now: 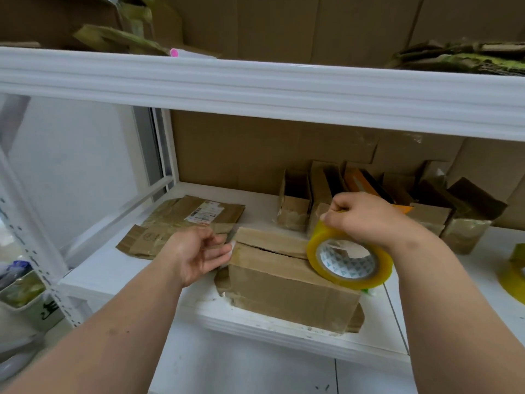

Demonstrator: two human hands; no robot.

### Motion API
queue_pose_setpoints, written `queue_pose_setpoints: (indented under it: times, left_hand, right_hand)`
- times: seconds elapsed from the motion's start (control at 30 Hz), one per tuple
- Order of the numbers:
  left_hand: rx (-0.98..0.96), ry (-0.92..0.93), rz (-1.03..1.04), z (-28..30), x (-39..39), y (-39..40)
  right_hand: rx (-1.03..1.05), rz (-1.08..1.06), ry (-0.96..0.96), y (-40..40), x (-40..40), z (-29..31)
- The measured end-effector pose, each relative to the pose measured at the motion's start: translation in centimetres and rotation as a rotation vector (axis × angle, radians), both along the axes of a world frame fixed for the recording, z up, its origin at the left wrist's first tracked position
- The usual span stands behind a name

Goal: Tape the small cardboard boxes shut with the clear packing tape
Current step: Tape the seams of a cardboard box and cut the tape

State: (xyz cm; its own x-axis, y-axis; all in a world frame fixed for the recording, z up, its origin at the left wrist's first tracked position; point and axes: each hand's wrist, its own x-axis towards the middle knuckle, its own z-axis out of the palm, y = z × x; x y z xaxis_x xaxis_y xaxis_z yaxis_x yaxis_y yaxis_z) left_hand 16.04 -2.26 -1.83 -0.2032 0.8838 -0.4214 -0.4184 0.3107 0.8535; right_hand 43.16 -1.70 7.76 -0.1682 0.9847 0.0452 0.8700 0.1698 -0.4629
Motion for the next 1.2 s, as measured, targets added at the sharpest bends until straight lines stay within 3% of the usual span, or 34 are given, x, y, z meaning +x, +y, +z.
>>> queue_pose_setpoints:
  times: [0.43,0.83,0.93,1.03,1.1,1.2]
  left_hand:
    - [-0.172,0.204,-0.088,-3.5,0.0,2.4]
    - [-0.184,0.743,-0.201,-4.9,0.3,3.5]
    - [-0.084,0.819,-0.124,-5.4,0.7,3.6]
    - [0.247,0.878,-0.009,-2.8,1.3,3.0]
    - [0.438,1.105,-0.308,-0.3,2.4,2.7]
    - [0.335,1.624,-0.801,0.7,4.7,2.9]
  right_hand:
    - [-0.076,-0.054,0.064,0.9,-0.7,0.3]
    - [-0.069,-0.061,0.102,1.1,-0.8,0.0]
    - [-0.074,-0.057,0.113,1.2,-0.8,-0.1]
    - [-0.074,-0.047,0.113,1.4,-0.4,-0.1]
    - [-0.077,-0.038,0.113,1.6,-0.3,-0.2]
    - [-0.079,-0.022,0.104,1.9,0.0,-0.2]
